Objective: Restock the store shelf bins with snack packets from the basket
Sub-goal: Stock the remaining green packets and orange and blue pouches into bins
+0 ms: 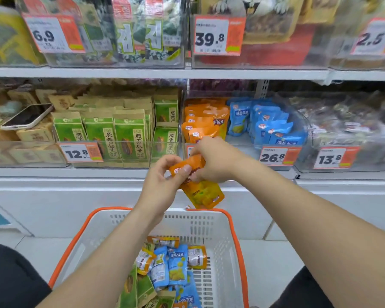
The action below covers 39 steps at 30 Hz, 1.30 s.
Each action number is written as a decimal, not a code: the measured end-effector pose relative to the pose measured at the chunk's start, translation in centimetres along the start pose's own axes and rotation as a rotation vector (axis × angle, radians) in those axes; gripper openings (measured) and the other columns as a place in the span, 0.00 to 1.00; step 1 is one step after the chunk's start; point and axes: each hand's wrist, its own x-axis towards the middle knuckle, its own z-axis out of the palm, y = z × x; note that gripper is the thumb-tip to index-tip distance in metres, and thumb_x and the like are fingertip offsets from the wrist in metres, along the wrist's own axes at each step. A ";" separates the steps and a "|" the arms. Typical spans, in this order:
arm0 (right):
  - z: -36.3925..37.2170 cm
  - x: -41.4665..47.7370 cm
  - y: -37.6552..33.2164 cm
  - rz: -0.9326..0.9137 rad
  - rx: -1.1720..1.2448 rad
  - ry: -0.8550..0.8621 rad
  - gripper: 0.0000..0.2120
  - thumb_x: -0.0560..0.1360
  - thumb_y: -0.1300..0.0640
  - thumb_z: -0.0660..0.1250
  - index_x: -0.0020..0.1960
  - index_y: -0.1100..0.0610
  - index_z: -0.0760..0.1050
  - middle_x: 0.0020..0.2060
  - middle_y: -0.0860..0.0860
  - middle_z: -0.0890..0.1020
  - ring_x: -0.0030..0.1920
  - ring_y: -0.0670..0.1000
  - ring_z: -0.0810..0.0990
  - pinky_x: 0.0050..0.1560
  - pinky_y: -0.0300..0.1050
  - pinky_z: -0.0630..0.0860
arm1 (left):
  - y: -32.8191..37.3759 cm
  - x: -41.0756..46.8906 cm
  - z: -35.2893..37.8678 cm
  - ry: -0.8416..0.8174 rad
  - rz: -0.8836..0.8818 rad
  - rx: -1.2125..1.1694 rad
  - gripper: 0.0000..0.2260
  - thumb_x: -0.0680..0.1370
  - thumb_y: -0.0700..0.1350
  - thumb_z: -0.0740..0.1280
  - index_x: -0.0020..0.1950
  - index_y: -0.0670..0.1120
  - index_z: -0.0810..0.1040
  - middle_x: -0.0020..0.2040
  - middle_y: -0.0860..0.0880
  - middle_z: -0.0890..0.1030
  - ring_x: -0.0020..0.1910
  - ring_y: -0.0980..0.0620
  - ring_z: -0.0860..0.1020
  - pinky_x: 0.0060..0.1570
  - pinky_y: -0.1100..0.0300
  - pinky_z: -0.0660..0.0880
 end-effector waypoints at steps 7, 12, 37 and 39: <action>-5.8 -0.3 3.5 0.163 0.242 0.431 0.16 0.78 0.60 0.64 0.64 0.49 0.70 0.51 0.51 0.77 0.51 0.57 0.74 0.44 0.48 0.69 | 3.6 3.0 3.4 0.266 0.463 0.573 0.09 0.81 0.41 0.68 0.59 0.49 0.72 0.56 0.51 0.74 0.55 0.51 0.74 0.54 0.55 0.74; -5.9 0.7 5.7 0.271 0.256 0.677 0.18 0.77 0.67 0.62 0.63 0.51 0.70 0.52 0.56 0.79 0.48 0.56 0.72 0.43 0.48 0.65 | 4.3 5.8 5.7 0.301 0.558 0.935 0.22 0.74 0.49 0.73 0.66 0.48 0.72 0.71 0.47 0.68 0.71 0.44 0.67 0.65 0.43 0.67; -1.4 10.4 9.1 0.561 0.422 0.395 0.26 0.78 0.62 0.71 0.73 0.61 0.67 0.64 0.61 0.78 0.63 0.63 0.79 0.57 0.54 0.79 | 3.8 11.0 8.7 0.275 0.046 1.154 0.46 0.66 0.71 0.73 0.77 0.54 0.60 0.76 0.43 0.59 0.72 0.35 0.65 0.69 0.38 0.64; -1.2 9.8 8.8 0.595 0.391 0.408 0.38 0.78 0.60 0.73 0.80 0.61 0.55 0.68 0.63 0.75 0.66 0.65 0.77 0.61 0.56 0.78 | 3.7 11.0 8.6 0.270 0.051 1.145 0.46 0.66 0.72 0.73 0.77 0.54 0.60 0.77 0.43 0.59 0.72 0.35 0.65 0.69 0.37 0.63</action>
